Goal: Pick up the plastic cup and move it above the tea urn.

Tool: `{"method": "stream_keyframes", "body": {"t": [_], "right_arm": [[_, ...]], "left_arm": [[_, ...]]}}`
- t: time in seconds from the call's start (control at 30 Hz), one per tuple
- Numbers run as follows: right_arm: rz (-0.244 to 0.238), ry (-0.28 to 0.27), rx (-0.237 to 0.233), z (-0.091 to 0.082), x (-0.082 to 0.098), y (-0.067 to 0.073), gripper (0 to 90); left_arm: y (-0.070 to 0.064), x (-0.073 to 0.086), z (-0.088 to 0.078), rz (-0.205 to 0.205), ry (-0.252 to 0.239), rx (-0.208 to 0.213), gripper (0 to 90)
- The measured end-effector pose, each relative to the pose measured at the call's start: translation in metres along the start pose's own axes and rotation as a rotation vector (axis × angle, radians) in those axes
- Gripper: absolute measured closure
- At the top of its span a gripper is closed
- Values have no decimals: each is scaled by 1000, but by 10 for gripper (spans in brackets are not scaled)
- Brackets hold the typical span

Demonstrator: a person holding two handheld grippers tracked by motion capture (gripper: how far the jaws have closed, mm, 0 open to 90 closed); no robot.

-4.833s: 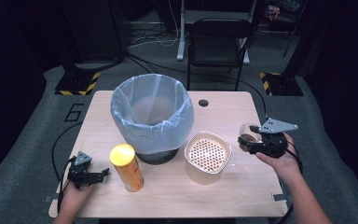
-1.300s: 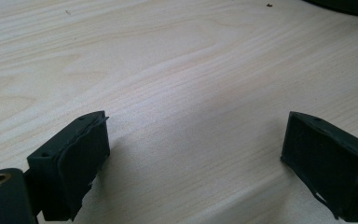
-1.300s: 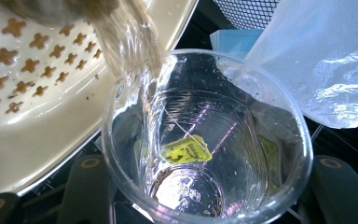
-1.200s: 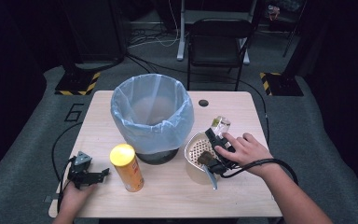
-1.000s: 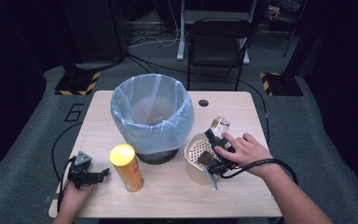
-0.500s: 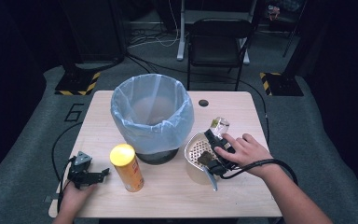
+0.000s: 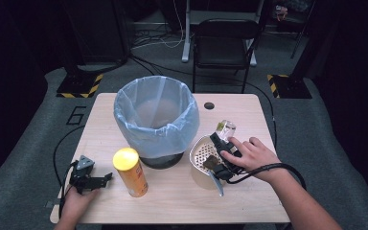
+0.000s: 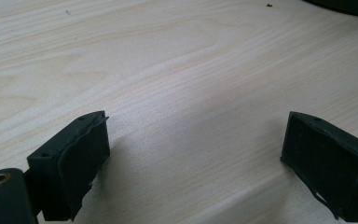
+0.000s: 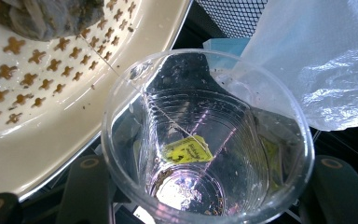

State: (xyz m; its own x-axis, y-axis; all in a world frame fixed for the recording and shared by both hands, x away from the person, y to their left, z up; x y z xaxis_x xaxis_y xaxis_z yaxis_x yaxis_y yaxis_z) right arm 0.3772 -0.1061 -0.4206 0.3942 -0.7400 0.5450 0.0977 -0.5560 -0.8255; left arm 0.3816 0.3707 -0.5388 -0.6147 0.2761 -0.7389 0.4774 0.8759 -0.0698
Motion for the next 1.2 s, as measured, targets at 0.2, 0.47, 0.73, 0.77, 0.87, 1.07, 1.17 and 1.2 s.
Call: {"method": "stream_keyframes", "body": {"t": [0.2,0.47,0.73,0.77,0.87,1.07,1.17,1.2], "right_arm": [[7,-2,-4,-1,0,-1,407],[136,-23,-64,-2,14,-19,409],[474,-128,-184,1,43,-45,408],[528,-145,-201,3,46,-46,407],[743,-140,-315,0,55,-53,405],[1154,-210,-435,-2,72,-69,400],[1313,-244,-486,-2,83,-73,400],[1353,-261,-504,-1,85,-74,398]], "left_arm": [[0,0,0,-1,2,1,72],[0,0,0,-1,1,1,72],[0,0,0,0,0,0,72],[0,0,0,1,0,0,72],[0,0,0,0,0,0,72],[0,0,0,1,0,0,72],[0,0,0,1,0,0,72],[0,0,0,1,0,0,72]]}}
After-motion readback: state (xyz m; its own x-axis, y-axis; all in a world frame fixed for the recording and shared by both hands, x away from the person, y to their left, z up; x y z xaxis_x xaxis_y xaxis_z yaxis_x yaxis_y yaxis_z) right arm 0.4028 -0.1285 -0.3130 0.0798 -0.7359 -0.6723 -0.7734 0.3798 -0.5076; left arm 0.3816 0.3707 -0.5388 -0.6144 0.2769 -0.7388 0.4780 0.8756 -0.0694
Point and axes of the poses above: each handheld gripper's, and its own axes: z roughly forward along the jaws, x roughly out of its underside, y roughly to its left, the point moved 1 cm from there along z, roughly forward along the jaws, and after that the axes turned 5 degrees about x, right-handed, at the moved point
